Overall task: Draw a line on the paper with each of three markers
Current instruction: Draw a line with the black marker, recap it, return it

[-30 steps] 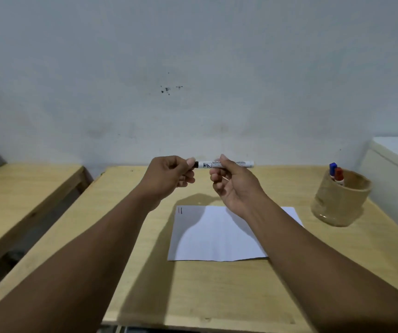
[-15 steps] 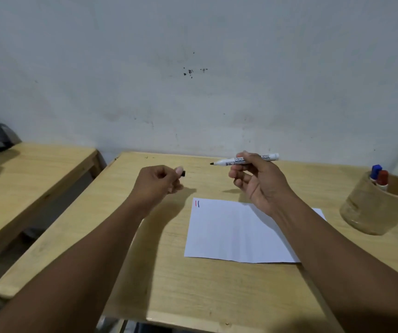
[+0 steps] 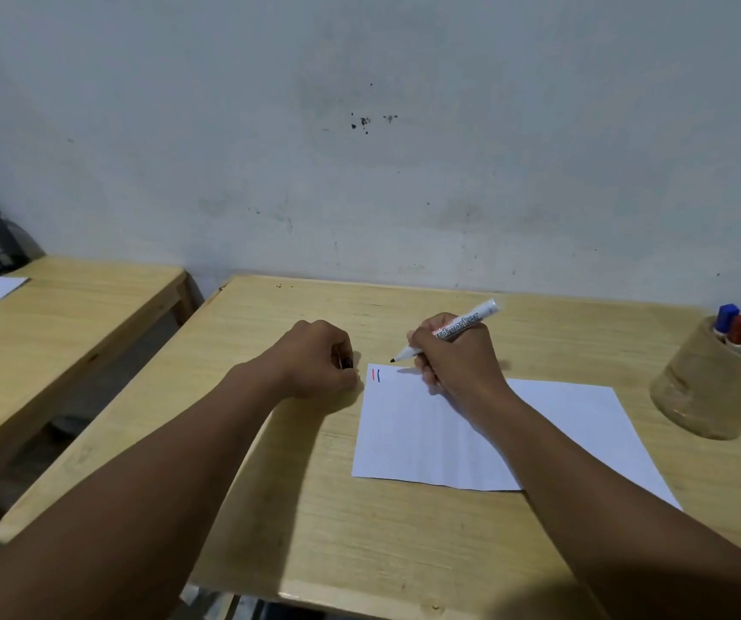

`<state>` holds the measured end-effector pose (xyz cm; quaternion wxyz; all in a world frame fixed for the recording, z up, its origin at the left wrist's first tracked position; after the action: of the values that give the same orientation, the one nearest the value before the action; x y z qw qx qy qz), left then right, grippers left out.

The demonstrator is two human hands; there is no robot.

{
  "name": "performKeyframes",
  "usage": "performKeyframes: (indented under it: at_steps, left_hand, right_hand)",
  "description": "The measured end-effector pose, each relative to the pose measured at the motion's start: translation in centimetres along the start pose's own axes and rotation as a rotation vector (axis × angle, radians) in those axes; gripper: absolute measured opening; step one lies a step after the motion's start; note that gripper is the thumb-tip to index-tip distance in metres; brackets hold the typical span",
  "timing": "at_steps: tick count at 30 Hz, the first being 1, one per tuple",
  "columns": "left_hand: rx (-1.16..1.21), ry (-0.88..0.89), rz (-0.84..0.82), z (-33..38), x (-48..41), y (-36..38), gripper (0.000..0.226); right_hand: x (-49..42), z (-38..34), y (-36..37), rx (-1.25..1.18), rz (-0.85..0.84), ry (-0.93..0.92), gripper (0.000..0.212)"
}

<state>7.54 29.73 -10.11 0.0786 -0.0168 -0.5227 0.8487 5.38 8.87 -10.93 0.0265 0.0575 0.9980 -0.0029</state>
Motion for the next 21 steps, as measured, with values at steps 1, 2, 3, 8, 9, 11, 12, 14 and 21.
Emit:
performKeyframes:
  at_steps: [1, 2, 3, 8, 9, 11, 12, 14, 21]
  left_hand:
    - [0.029, -0.008, -0.006, 0.0, 0.1, 0.2, 0.010]
    - [0.066, -0.022, -0.014, 0.0, 0.1, 0.3, 0.012]
    - [0.108, -0.041, -0.031, 0.0, 0.2, 0.4, 0.019]
    - [0.170, -0.078, -0.147, 0.1, 0.2, 0.2, 0.056]
    - [0.145, -0.072, -0.141, 0.2, 0.3, 0.4, 0.060]
    - [0.123, -0.061, -0.129, 0.3, 0.5, 0.7, 0.066]
    - [0.124, -0.059, -0.129, 0.3, 0.5, 0.8, 0.067]
    - [0.133, -0.064, -0.133, 0.2, 0.4, 0.8, 0.068]
    - [0.145, -0.059, -0.118, 0.1, 0.4, 1.0, 0.069]
  right_hand:
    - [0.2, 0.2, 0.2, 0.017, -0.023, 0.002, 0.008]
    - [0.4, 0.5, 0.3, 0.031, -0.042, 0.000, 0.009]
    - [0.5, 0.7, 0.4, 0.050, -0.051, -0.006, 0.010]
    - [0.5, 1.6, 0.8, 0.137, -0.066, -0.074, 0.013]
    - [0.5, 1.7, 0.8, 0.147, -0.071, -0.087, 0.017]
    - [0.4, 1.9, 0.8, 0.165, -0.075, -0.099, 0.022]
    - [0.4, 2.1, 0.8, 0.175, -0.076, -0.103, 0.021]
    - [0.3, 2.3, 0.9, 0.192, -0.072, -0.108, 0.017]
    - [0.1, 2.7, 1.0, 0.210, -0.083, -0.104, 0.016]
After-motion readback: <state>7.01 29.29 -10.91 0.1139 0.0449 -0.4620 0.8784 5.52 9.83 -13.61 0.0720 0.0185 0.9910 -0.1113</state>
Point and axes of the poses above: each hand's wrist, its own x-axis away from the middle knuckle, its own y-axis out of the palm, z = x × y, the point moved 1 cm from there along -x, towards the middle knuckle, and after that the axes turned 7 degrees about -y, right-handed, at the moved point
